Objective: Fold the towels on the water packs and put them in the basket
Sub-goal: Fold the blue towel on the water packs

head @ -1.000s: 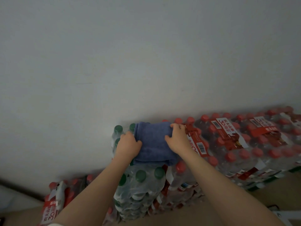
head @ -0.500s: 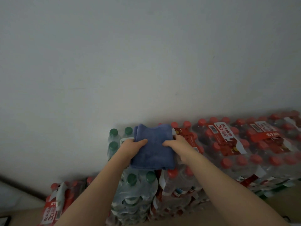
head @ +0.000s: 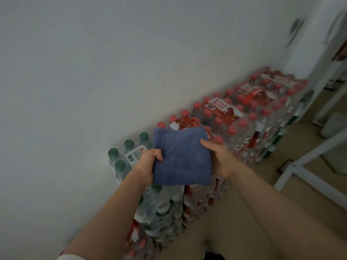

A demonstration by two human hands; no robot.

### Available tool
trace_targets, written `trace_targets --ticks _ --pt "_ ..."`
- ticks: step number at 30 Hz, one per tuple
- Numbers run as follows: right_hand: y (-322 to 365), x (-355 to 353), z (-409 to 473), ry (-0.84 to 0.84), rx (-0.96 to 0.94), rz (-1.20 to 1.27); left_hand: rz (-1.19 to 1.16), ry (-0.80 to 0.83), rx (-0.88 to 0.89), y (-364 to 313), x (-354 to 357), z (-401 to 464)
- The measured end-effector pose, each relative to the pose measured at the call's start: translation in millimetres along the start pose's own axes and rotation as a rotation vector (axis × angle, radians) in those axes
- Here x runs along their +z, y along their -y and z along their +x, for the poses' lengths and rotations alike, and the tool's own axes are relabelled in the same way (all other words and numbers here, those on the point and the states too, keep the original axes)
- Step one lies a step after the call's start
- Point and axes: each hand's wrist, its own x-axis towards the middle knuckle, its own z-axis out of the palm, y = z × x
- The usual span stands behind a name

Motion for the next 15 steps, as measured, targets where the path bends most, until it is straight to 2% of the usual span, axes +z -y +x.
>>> trace_targets --ticks 7,11,15 --pt "-106 -11 -70 -0.298 -0.055 0.299 0.208 0.259 -0.181 52 3 -18" --pt "-163 -36 -139 -0.531 -0.024 0.388 0.344 0.412 -0.165 116 35 -37" --pt "-204 -68 -208 -0.759 -0.083 0.505 0.489 0.517 -0.189 174 79 -60"
